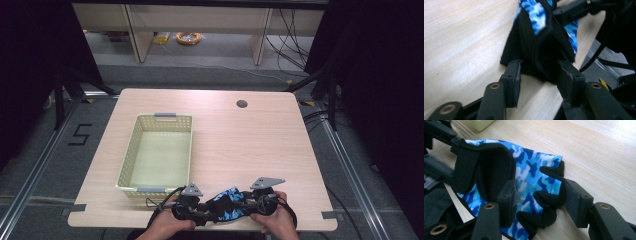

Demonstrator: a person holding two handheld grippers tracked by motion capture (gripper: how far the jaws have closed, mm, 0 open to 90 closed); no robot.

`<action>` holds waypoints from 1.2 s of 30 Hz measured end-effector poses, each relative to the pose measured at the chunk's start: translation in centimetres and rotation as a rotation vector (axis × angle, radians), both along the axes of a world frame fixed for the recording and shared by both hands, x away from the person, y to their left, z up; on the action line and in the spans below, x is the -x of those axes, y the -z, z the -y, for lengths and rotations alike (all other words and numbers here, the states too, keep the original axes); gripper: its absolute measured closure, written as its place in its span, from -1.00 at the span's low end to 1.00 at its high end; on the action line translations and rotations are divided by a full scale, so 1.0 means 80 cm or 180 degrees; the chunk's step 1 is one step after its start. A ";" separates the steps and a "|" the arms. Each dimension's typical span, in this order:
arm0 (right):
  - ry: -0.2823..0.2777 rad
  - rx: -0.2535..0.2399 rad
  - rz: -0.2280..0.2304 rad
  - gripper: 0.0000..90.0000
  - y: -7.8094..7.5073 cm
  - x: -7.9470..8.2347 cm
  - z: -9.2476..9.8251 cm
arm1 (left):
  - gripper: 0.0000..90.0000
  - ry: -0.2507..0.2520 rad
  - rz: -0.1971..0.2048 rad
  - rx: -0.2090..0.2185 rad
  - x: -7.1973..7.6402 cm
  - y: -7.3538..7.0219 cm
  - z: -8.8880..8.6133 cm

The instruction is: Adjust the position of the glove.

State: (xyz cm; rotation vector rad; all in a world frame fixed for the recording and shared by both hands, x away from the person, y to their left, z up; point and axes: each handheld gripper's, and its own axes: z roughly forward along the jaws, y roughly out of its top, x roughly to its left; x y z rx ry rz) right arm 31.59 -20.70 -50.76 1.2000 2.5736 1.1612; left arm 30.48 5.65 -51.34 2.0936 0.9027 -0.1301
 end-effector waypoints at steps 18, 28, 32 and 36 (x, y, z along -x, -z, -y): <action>0.0117 -0.0103 -0.0095 0.62 0.001 0.011 0.007 | 0.85 0.0014 0.0426 -0.0088 -0.006 0.001 0.018; 0.0149 -0.0112 -0.0057 0.71 -0.006 0.019 0.010 | 0.89 0.0031 0.0613 -0.0142 0.002 -0.006 0.018; 0.0158 -0.0130 -0.0021 0.71 -0.009 0.023 0.010 | 0.89 -0.0004 0.0582 -0.0068 0.005 -0.006 0.019; 0.0186 -0.0180 -0.0064 0.71 -0.013 0.028 0.006 | 0.89 -0.0006 0.0608 -0.0107 0.007 -0.007 0.014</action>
